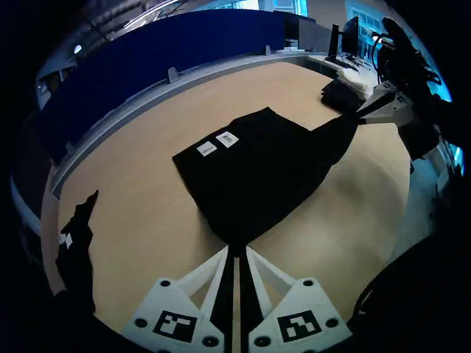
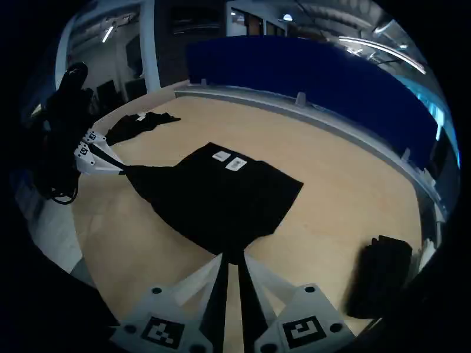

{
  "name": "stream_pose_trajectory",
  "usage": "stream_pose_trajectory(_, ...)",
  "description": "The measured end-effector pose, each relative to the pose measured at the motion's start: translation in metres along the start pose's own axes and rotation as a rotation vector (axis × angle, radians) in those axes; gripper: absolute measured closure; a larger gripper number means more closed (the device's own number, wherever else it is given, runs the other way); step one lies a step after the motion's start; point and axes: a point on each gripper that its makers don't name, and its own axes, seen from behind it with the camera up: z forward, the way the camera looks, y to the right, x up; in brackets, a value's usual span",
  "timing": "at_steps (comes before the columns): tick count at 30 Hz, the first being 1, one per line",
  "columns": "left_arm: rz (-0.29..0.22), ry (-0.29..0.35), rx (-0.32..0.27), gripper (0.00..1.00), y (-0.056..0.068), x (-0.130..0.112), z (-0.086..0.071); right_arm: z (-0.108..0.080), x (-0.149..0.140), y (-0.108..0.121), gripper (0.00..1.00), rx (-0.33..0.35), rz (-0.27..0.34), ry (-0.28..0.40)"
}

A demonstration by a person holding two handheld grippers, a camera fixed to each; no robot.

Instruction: Fold towel

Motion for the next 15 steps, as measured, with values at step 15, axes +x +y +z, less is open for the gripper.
stream_pose_trajectory(15,-0.029,0.004,-0.005,0.94,0.009,0.015,-0.045,-0.029,0.026,-0.001,0.89,-0.006,0.014,0.040)
